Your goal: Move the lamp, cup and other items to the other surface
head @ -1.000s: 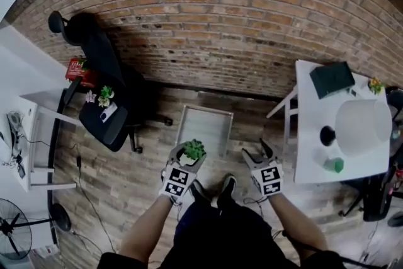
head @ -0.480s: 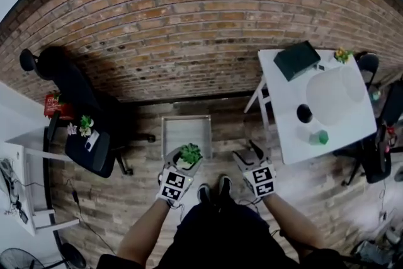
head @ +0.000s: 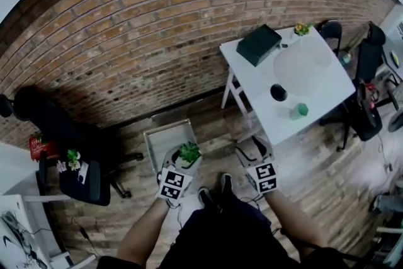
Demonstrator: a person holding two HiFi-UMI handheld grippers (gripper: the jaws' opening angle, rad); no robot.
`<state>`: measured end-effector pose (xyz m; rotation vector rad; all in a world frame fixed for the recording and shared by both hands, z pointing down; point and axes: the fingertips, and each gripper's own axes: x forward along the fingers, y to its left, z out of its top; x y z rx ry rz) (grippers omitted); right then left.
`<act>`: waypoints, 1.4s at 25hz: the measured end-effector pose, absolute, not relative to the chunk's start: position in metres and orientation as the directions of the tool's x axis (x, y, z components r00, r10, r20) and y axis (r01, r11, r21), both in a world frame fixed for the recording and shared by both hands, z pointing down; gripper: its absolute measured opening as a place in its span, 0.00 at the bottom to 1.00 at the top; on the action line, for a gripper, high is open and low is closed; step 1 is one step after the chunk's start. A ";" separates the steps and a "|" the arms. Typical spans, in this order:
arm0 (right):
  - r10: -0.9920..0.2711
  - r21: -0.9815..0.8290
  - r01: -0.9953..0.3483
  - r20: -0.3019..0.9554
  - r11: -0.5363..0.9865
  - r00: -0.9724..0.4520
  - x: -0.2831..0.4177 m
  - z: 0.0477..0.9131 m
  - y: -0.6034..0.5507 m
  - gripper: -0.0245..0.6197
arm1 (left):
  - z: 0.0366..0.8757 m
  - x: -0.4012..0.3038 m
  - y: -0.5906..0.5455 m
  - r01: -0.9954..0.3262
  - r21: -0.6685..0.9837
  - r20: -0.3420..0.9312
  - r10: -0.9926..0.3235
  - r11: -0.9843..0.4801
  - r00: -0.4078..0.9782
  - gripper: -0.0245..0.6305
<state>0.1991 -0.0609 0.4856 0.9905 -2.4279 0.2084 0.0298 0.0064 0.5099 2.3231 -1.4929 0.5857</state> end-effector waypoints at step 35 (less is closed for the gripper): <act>-0.738 0.024 -0.869 0.540 0.494 -0.405 0.535 0.509 -0.149 0.49 | 0.524 0.345 -0.183 -0.804 0.002 0.499 -0.697 -0.594 0.516 0.45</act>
